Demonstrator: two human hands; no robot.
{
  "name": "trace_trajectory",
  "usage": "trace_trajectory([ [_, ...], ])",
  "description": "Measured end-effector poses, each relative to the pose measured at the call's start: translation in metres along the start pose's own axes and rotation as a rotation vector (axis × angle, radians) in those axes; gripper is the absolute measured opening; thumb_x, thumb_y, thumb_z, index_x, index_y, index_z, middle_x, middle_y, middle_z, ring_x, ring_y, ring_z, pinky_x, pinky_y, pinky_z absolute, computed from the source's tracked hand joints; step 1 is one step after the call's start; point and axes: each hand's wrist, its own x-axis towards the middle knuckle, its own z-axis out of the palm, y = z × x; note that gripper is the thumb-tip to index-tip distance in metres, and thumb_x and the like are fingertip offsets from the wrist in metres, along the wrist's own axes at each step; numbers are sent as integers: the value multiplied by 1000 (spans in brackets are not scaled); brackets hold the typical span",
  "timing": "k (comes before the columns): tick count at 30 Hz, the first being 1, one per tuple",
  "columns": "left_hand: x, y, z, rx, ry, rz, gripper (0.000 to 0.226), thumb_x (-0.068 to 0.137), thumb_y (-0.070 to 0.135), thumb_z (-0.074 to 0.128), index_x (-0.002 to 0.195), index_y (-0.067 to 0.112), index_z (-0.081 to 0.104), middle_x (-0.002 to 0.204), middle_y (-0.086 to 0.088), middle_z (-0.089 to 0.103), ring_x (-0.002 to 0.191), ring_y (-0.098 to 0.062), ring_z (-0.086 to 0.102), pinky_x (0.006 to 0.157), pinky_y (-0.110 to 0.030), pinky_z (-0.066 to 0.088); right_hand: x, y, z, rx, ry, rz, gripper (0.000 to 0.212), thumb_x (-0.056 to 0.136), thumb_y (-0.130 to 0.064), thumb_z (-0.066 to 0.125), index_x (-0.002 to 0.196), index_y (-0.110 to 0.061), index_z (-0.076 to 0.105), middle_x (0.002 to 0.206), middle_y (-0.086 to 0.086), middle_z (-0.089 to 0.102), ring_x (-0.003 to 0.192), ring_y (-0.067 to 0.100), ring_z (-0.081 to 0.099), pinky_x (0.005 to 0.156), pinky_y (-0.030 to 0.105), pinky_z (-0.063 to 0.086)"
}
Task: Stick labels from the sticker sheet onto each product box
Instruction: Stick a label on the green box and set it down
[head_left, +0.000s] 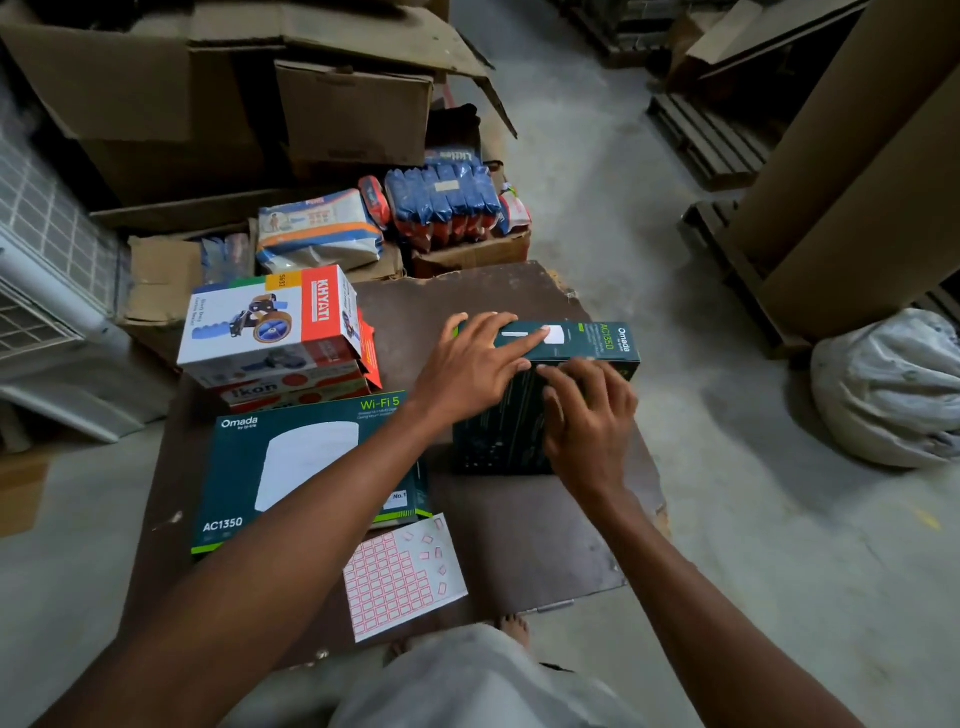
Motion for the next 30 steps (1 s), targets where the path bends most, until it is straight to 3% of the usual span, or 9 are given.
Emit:
trace_trajectory([
  [2, 2, 0, 0, 1, 9, -1, 52, 104, 43, 42, 155, 42, 32, 151, -9, 44, 140, -28, 39, 116, -53, 25, -29, -18, 13, 123, -84, 25, 26, 87, -8, 68, 113, -14, 71, 112, 7, 64, 106, 28, 54, 85, 38, 44],
  [4, 3, -1, 1, -13, 11, -7, 51, 104, 43, 42, 154, 41, 34, 151, -9, 45, 139, -28, 40, 116, -53, 24, -64, -34, 35, 241, -373, 192, 23, 87, -8, 67, 108, -17, 70, 106, 3, 64, 96, 22, 55, 76, 32, 45],
  [7, 2, -2, 2, -12, 39, -9, 50, 103, 44, 41, 152, 41, 38, 149, -8, 47, 137, -27, 42, 115, -53, 26, -119, -45, 71, 324, -952, 458, 12, 92, -16, 64, 100, -17, 73, 103, 5, 71, 90, 23, 65, 76, 36, 55],
  [10, 0, -1, 3, -16, 53, -1, 49, 102, 44, 43, 152, 40, 40, 148, -8, 48, 135, -28, 43, 115, -53, 26, -171, -48, 99, 277, -1274, 430, 18, 95, -26, 63, 105, -19, 76, 112, 3, 73, 93, 23, 69, 78, 32, 56],
  [16, -4, 1, 4, -39, 80, -16, 49, 103, 43, 42, 152, 41, 39, 148, -8, 47, 136, -27, 41, 117, -52, 22, -196, -69, 112, 155, -1351, 300, 24, 100, -29, 57, 113, -17, 74, 119, 9, 70, 99, 29, 65, 72, 26, 41],
  [23, -8, 3, 8, -32, 96, -2, 49, 102, 43, 42, 151, 41, 40, 146, -7, 48, 134, -26, 42, 116, -53, 23, -203, -89, 119, 8, -1316, 252, 25, 102, -23, 55, 120, -13, 68, 121, 9, 67, 103, 26, 66, 84, 31, 50],
  [30, -10, 5, 7, -23, 99, 3, 49, 103, 43, 44, 151, 40, 40, 147, -8, 47, 135, -26, 42, 116, -53, 23, -209, -94, 116, -21, -1270, 198, 26, 103, -26, 56, 123, -11, 65, 123, 8, 66, 104, 24, 66, 85, 33, 53],
])
